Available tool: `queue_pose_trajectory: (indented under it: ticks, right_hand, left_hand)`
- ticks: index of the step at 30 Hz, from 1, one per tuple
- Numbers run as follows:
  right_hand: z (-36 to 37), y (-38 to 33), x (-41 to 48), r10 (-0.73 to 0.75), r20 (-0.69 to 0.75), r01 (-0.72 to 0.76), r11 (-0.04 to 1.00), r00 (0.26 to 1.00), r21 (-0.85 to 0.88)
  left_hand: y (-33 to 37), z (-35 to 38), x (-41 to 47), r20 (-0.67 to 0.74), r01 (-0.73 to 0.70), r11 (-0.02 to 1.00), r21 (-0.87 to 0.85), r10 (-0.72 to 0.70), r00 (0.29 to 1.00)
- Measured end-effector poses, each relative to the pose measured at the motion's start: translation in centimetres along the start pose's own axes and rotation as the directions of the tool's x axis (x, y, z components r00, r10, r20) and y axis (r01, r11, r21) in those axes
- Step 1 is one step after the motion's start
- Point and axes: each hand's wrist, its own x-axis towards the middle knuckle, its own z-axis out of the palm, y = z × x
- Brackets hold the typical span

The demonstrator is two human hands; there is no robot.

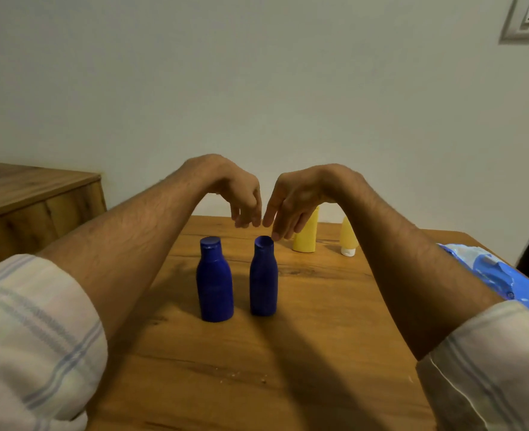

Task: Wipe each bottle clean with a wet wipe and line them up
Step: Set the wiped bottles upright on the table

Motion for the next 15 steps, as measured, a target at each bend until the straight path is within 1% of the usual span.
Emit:
queue_pose_trajectory:
  ticks: [2, 5, 9, 15]
  right_hand:
    - [0.5, -0.5, -0.1, 0.013, 0.009, -0.012, 1.000, 1.000, -0.022]
    - [1.1, -1.0, 0.0, 0.044, -0.011, -0.044, 0.997, 0.999, -0.059]
    - [2.0, -1.0, 0.4, 0.088, -0.002, -0.088, 0.993, 0.996, -0.075]
    - [1.9, -0.5, 1.2, 0.064, -0.035, -0.065, 0.997, 0.997, -0.045]
  left_hand:
    - [0.1, 0.6, -0.5, 0.050, 0.004, 1.000, 0.018, -0.004, 0.999]
    - [0.5, 1.5, -0.5, 0.068, -0.023, 1.000, -0.002, 0.023, 0.997]
    - [0.9, 2.6, 0.2, 0.051, -0.059, 0.998, -0.031, 0.060, 0.997]
    - [0.5, 2.8, 1.1, -0.016, -0.078, 0.995, -0.067, 0.077, 0.997]
